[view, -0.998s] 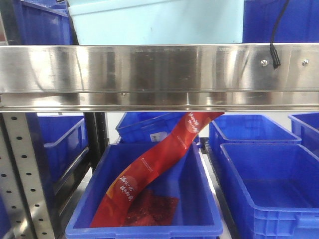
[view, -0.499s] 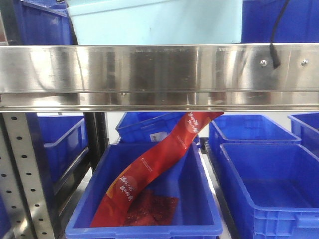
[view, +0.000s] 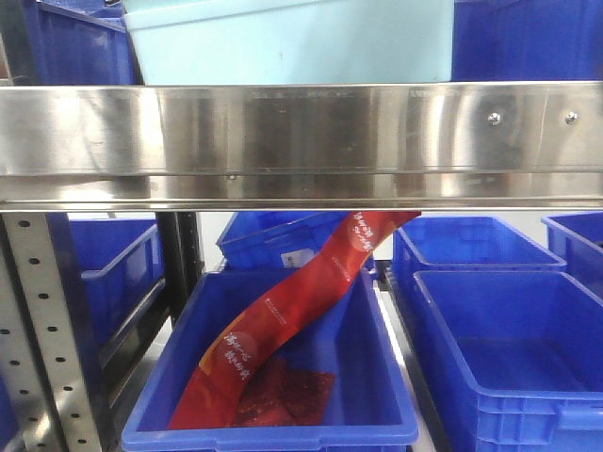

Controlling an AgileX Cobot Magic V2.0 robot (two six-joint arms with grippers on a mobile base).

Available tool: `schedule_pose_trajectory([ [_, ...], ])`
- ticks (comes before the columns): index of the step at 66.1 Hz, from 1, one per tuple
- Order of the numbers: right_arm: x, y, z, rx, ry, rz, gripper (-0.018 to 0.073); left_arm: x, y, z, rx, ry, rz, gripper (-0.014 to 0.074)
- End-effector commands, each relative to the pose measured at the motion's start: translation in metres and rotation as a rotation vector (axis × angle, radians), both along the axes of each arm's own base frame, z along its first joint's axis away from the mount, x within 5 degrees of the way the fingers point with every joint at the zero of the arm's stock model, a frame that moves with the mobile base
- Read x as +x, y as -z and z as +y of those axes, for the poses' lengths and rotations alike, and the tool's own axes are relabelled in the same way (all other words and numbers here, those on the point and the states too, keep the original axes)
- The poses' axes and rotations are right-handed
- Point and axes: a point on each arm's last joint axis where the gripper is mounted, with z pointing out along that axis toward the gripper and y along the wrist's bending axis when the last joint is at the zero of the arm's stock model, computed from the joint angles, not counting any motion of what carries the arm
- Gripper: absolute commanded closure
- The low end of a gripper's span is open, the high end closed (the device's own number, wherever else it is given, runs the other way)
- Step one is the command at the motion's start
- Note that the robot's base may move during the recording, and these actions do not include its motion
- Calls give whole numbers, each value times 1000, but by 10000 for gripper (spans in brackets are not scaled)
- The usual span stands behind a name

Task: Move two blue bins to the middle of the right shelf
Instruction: 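Push the held teal bin onto the upper shelf and open both grippers, then withdraw both open grippers from the teal bin toward the robot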

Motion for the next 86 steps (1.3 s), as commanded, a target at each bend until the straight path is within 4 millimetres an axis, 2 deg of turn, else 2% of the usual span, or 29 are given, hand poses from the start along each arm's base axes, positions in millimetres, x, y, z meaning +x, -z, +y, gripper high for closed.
schedule_pose_trajectory([
  [1, -17, 0, -5, 0, -8, -83, 725, -14, 11, 3, -42, -1, -63, 707],
  [17, -61, 32, -14, 29, -32, -227, 725, -53, 62, 16, -96, -9, -174, 707],
  [29, -94, 58, -21, 34, -55, -357, 725, -83, 83, 28, -200, -35, -315, 707],
  [43, -136, 85, -31, 18, -67, -387, 725, -120, 96, 40, -206, -35, -334, 707],
  [50, -158, 82, -36, 31, -65, -431, 725, -138, 91, 46, -212, -30, -344, 707],
  [68, -202, 54, -44, 144, -47, -589, 725, -174, 67, 58, -260, -21, -474, 707],
  [78, -217, 46, -48, 156, -47, -644, 725, -182, 62, 61, -275, -20, -517, 707],
  [86, -220, 44, -48, 159, -47, -658, 725, -182, 62, 61, -276, -21, -519, 707],
])
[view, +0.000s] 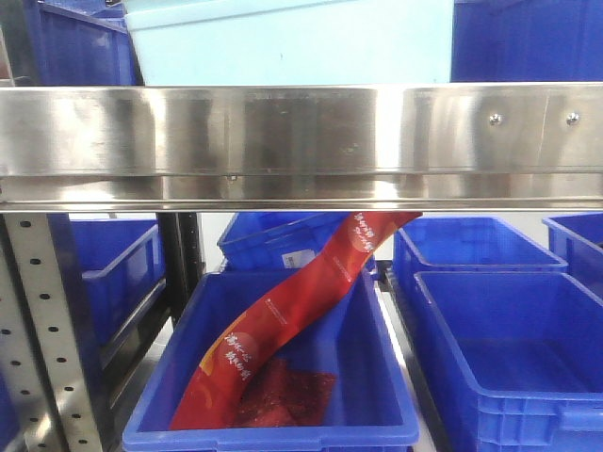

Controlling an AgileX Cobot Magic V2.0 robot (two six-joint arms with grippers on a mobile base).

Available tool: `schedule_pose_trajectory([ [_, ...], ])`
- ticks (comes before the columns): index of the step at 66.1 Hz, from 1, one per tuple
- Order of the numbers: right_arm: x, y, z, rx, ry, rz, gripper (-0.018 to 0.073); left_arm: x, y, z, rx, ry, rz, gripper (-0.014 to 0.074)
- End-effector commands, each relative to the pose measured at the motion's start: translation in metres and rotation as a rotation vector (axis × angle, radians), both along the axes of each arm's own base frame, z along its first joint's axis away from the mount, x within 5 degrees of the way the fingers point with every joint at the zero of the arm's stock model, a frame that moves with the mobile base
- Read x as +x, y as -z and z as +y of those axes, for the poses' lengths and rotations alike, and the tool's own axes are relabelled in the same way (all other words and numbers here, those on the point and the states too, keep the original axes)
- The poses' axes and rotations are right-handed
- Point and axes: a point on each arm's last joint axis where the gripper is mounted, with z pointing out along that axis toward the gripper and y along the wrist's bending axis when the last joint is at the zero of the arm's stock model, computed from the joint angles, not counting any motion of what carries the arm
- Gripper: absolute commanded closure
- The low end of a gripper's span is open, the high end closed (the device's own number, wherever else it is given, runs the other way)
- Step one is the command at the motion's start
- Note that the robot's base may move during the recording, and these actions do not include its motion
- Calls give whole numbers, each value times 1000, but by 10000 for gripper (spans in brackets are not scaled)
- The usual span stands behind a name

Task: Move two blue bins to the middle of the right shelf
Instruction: 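Withdraw both open grippers from the teal bin toward the robot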

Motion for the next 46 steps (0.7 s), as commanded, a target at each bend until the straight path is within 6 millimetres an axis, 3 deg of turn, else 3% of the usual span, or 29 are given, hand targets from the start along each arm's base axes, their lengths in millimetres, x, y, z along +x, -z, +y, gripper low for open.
schedule_pose_trajectory([
  [1, -3, -3, -1, 0, -1, -35, 725, -1, -2, 0, -14, 3, -21, 707],
  [16, -4, -4, -1, 2, -1, -37, 725, -1, -2, 0, -14, 3, -21, 707],
  [26, -20, -5, -6, 17, 8, -102, 725, -1, -2, 0, -14, 3, -20, 707],
  [37, -36, 25, -21, -173, 132, -231, 725, -1, -2, 0, -15, 3, -23, 707],
  [46, -47, 59, -31, -225, 254, -212, 725, -1, -2, 0, -15, 3, -23, 707],
])
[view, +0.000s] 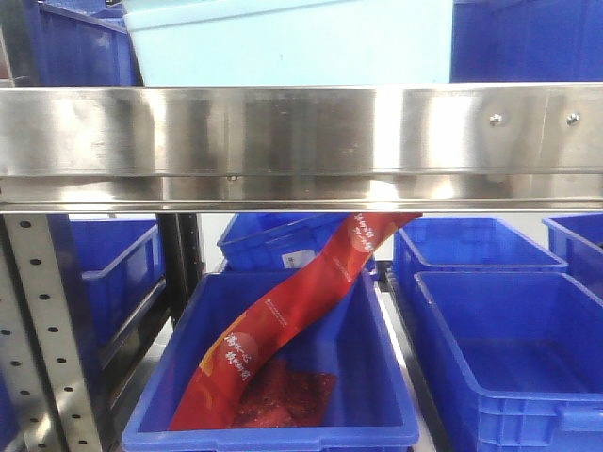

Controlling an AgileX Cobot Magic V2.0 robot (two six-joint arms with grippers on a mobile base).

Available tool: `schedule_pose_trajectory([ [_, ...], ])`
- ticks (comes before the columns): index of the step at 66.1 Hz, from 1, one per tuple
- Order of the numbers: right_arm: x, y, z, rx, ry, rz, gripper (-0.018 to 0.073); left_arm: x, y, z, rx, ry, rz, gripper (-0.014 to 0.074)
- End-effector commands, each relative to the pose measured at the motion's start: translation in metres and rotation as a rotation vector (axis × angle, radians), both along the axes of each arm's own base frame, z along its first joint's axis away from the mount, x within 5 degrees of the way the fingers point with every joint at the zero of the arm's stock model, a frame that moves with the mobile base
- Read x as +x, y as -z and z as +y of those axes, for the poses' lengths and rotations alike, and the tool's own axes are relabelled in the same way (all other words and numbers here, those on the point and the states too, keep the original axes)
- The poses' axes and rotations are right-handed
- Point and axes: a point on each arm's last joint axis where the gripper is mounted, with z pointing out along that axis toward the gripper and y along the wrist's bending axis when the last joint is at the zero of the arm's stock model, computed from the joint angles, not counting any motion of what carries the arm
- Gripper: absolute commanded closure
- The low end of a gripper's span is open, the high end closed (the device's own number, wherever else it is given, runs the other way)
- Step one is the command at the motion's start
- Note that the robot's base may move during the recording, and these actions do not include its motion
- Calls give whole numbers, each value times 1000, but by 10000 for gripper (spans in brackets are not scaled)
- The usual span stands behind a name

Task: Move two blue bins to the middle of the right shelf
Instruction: 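Withdraw both open grippers from the teal bin toward the robot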

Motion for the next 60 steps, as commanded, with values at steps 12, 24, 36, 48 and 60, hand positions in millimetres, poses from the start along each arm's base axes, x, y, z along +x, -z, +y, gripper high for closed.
schedule_pose_trajectory([
  [12, -24, 56, -8, -37, 138, -62, 725, -1, -2, 0, -13, 3, -21, 707],
  [24, -34, 99, -7, -37, 136, -65, 725, -1, -3, 0, -18, 2, -34, 707],
  [36, -29, 127, -8, -33, 136, 8, 725, -1, -4, 0, -20, 1, -41, 707],
  [48, -28, 130, -8, -35, 141, -28, 725, -1, -4, 0, -21, 1, -43, 707],
  [60, -28, 130, -8, -35, 142, -35, 725, -1, -4, 0, -21, 1, -43, 707],
])
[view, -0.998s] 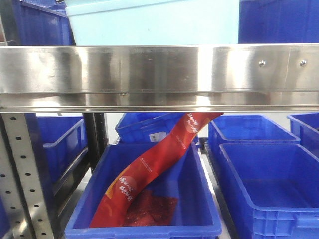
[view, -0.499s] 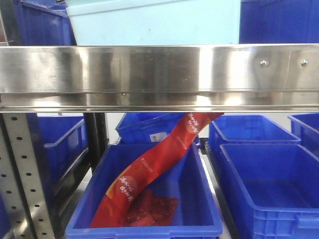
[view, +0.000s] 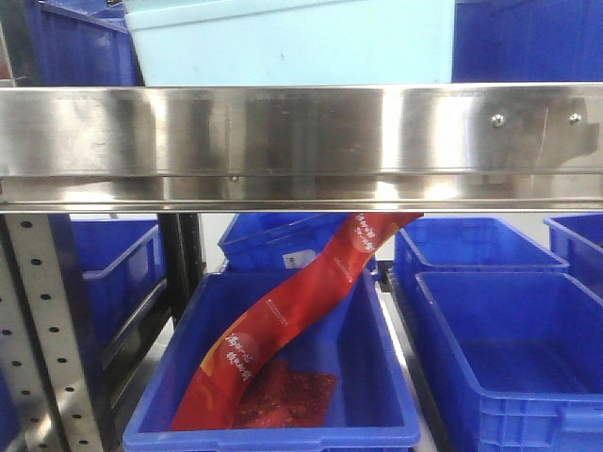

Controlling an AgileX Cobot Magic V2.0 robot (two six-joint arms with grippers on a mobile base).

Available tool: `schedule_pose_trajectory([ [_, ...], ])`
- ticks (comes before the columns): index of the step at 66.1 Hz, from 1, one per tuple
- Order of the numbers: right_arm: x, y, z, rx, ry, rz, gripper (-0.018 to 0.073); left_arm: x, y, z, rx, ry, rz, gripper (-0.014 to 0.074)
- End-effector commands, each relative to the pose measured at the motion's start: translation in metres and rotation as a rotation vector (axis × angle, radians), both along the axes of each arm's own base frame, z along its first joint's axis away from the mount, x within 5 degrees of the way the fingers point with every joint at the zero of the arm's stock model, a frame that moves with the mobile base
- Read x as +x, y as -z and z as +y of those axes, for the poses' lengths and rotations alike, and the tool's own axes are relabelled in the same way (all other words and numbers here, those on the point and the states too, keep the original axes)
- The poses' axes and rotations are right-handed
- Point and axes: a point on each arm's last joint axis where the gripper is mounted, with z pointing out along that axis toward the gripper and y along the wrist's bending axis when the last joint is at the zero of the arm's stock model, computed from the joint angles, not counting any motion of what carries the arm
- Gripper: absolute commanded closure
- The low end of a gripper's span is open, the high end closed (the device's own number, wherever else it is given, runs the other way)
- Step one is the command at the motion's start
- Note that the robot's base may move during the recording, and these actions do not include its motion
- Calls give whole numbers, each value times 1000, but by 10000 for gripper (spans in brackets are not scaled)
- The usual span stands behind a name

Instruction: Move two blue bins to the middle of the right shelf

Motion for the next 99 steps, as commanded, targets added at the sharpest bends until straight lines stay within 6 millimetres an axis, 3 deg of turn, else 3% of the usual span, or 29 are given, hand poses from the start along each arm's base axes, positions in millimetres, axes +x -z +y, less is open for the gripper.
schedule_pose_trajectory([
  [1, 0, -2, 0, -3, 5, -30, 725, -2, -2, 0, -13, 3, -21, 707],
  [33, 0, -2, 0, -3, 5, -30, 725, -4, 3, 1, -12, 1, -30, 707],
  [40, 0, -2, 0, -3, 5, -30, 725, -14, 20, 12, 37, -64, -140, 707],
  [45, 0, -2, 0, -3, 5, -30, 725, -24, 45, 22, 117, -138, -222, 707],
  [55, 0, -2, 0, -3, 3, -30, 725, -44, 88, 34, 129, -228, -218, 707],
  [74, 0, -2, 0, -3, 3, -30, 725, -65, 142, 45, 140, -355, -225, 707],
  [78, 0, -2, 0, -3, 3, -30, 725, -68, 143, 46, 141, -378, -245, 707],
  [87, 0, -2, 0, -3, 3, -30, 725, -71, 158, 45, 262, -362, -118, 707],
  [99, 0, -2, 0, -3, 3, -30, 725, -71, 160, 40, 263, -274, -102, 707],
])
